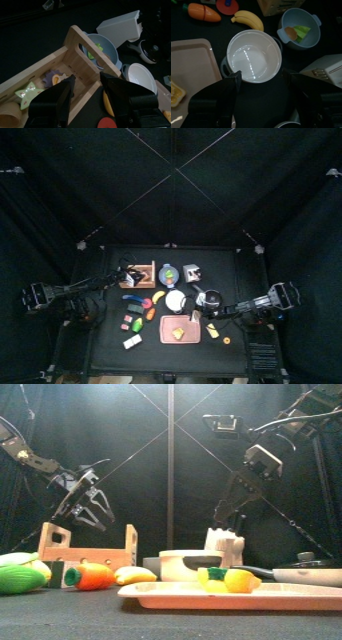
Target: Grab squash half
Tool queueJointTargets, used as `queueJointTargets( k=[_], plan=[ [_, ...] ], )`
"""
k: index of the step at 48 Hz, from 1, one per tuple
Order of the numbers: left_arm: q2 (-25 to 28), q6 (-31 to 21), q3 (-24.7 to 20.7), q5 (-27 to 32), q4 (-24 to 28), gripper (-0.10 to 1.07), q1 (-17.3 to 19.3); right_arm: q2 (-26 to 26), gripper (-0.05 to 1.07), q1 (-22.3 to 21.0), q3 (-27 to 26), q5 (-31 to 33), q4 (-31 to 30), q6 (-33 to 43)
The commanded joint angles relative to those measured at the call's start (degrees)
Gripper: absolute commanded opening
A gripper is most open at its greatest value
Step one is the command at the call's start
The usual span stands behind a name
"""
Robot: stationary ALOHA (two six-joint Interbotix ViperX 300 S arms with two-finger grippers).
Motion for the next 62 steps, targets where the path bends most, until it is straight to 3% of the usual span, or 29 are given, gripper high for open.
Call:
queueJointTargets(
  k=[1,13,27,48,62],
  plan=[
    [-1.93,0.09,-0.88,-0.62,0.09,0.83,-2.72,-1.67,0.96,0.26,-1.85,-1.58,0.00,-0.09],
    [-6.94,0.26,1.41,-0.97,4.57,0.83,-15.64,-5.71,0.96,4.66,1.32,-15.82,0.35,-0.09],
    [-3.87,0.26,3.96,-6.77,8.26,0.83,-26.10,-2.99,0.96,4.66,3.87,-26.10,-1.32,-0.18],
    [4.48,0.26,3.87,-12.48,9.76,0.83,-33.66,8.26,0.93,5.01,-0.35,-26.46,-2.37,-0.18],
    [7.73,0.18,3.25,-13.27,8.88,0.83,-34.45,13.36,0.91,5.63,-3.08,-26.81,-2.46,-0.09]
  ],
)
